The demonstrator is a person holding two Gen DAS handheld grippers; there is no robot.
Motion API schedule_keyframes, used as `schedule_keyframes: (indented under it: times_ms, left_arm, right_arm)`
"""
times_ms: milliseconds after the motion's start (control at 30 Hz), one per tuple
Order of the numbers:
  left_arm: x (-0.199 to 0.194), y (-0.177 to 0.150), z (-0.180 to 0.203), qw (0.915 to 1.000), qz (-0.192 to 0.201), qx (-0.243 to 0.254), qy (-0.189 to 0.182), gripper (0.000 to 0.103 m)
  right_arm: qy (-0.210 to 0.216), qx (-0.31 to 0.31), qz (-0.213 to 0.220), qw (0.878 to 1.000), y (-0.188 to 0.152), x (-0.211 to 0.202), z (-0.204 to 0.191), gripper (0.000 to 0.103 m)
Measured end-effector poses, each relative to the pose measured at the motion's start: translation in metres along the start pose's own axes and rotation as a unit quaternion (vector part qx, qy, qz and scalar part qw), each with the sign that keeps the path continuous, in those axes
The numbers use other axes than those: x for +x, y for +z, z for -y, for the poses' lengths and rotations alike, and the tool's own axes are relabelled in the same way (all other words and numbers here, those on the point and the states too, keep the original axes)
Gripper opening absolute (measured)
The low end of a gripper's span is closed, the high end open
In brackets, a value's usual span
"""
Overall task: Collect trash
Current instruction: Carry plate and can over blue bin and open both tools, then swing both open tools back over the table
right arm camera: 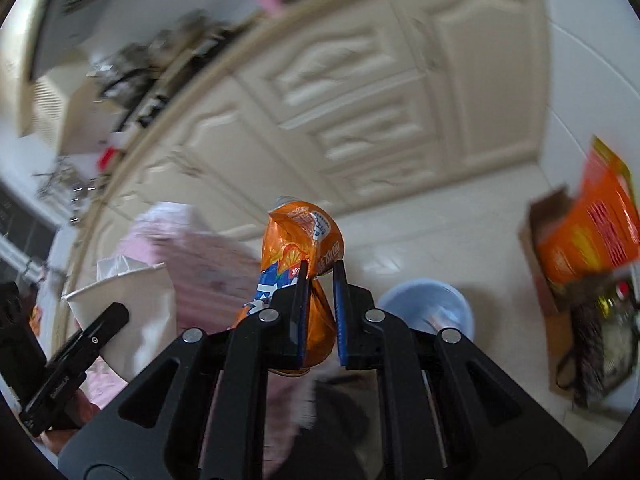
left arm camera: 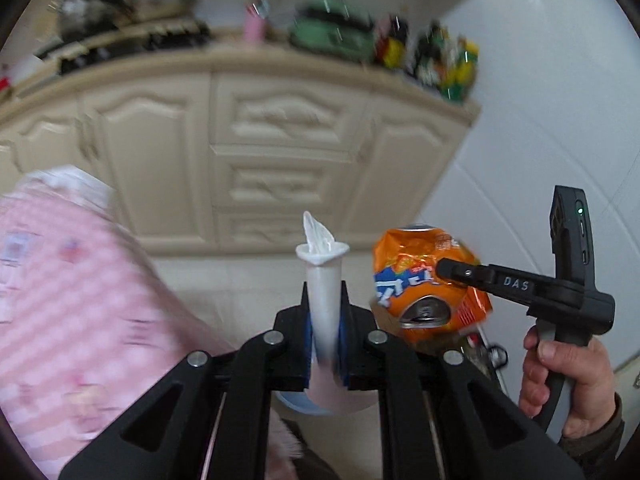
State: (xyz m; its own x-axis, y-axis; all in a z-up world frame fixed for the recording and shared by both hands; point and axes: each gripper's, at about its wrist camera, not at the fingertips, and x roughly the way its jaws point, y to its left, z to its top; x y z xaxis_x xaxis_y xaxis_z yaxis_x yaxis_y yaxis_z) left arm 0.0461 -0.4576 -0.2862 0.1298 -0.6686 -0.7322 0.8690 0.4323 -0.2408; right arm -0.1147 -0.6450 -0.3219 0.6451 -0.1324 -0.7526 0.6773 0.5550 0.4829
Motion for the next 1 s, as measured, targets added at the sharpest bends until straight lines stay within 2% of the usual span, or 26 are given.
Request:
schedule_keyframes:
  times_ms: [133,300,333,367,433,467,567,700,1000]
  left_arm:
    - [0.068,-0.009,0.016,0.9976,-0.069,-0.001,-0.009,0.01]
    - [0.113,-0.016,0.016,0.9936,-0.113,-0.008,-0.002,0.012]
    - [0.118,-0.015,0.014,0.9926,-0.121,-0.01,-0.002,0.021]
    - [0.124,-0.016,0.012,0.9913,-0.131,-0.011,-0.002,0.047]
    - [0.128,-0.015,0.01,0.9909,-0.133,-0.016,0.007,0.08]
    - [0.124,-0.015,0.008,0.9924,-0.121,-0.015,0.013,0.082]
    - [0.121,-0.012,0.003,0.9921,-0.12,-0.005,0.037,0.088]
    - [0.109,-0.01,-0.003,0.9927,-0.109,-0.004,0.053,0.088]
    - [0.067,-0.008,-0.011,0.9955,-0.069,-0.005,0.066,0.088]
  right_arm:
    - [-0.019,0.028,-0.028,0.999,-0.007,0.03,0.03,0.011]
    - [-0.037,0.047,-0.054,0.997,-0.012,0.057,0.048,0.013]
    - [-0.038,0.052,-0.059,0.996,-0.013,0.06,0.054,0.015]
    - [-0.042,0.058,-0.065,0.995,-0.014,0.064,0.058,0.018]
    - [-0.048,0.072,-0.063,0.994,-0.016,0.066,0.063,0.065]
    - [-0.049,0.073,-0.059,0.994,-0.016,0.065,0.065,0.086]
    - [-0.047,0.077,-0.057,0.994,-0.016,0.063,0.067,0.087]
    - [-0.06,0.073,-0.056,0.994,-0.017,0.061,0.064,0.096]
    - [-0.073,0.053,-0.05,0.995,-0.017,0.048,0.041,0.097]
